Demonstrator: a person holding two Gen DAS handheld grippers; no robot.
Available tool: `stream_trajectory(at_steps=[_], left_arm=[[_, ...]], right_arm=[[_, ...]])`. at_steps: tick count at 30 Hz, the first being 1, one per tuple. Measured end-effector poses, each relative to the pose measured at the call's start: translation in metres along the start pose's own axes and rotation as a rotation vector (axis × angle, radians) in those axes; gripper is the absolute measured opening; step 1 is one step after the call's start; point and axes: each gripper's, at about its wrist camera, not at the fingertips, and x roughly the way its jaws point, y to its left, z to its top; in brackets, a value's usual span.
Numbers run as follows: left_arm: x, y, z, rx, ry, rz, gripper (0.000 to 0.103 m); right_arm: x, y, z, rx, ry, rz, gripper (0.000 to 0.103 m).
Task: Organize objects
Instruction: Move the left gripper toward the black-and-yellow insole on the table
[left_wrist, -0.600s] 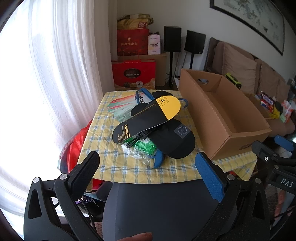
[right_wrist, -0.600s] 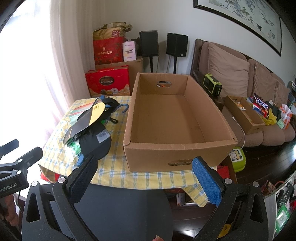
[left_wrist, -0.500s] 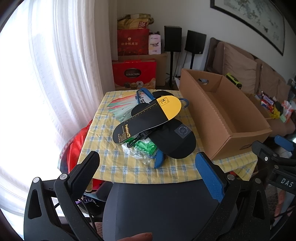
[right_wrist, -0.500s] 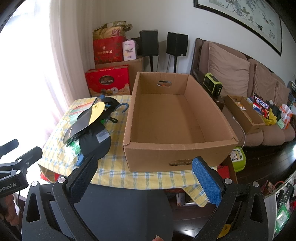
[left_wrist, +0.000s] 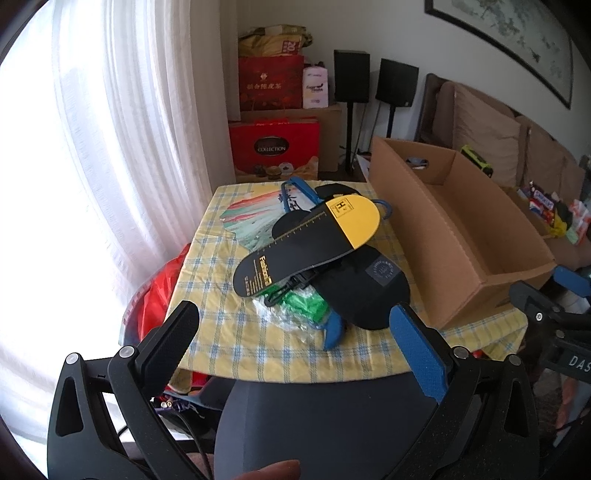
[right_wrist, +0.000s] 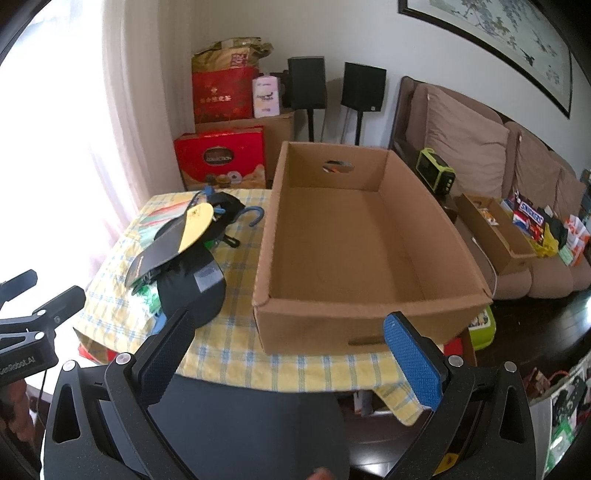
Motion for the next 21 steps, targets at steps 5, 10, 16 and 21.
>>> stream_trajectory(at_steps=[5,10,16,21], left_arm=[[0.014,0.017,0.009,-0.005,-0.016,-0.014,0.103],[0.033,0.042,0.016,-0.054,-0.012,-0.026,0.103],[0.057,0.075,0.014,-0.149,0.007,-0.078,0.103],[0.079,0.098,0.013,-0.212,0.042,-0.088,0.1]], right_arm=[[0.012,0.002,0.016,-0.005,-0.013,0.063,0.103],[0.023,0.009,0.036,-0.018,-0.031,0.095,0.103],[0.037,0.021,0.054,-0.038,-0.033,0.145,0.102],[0.055,0.035,0.068,-0.05,-0.014,0.208,0.1]])
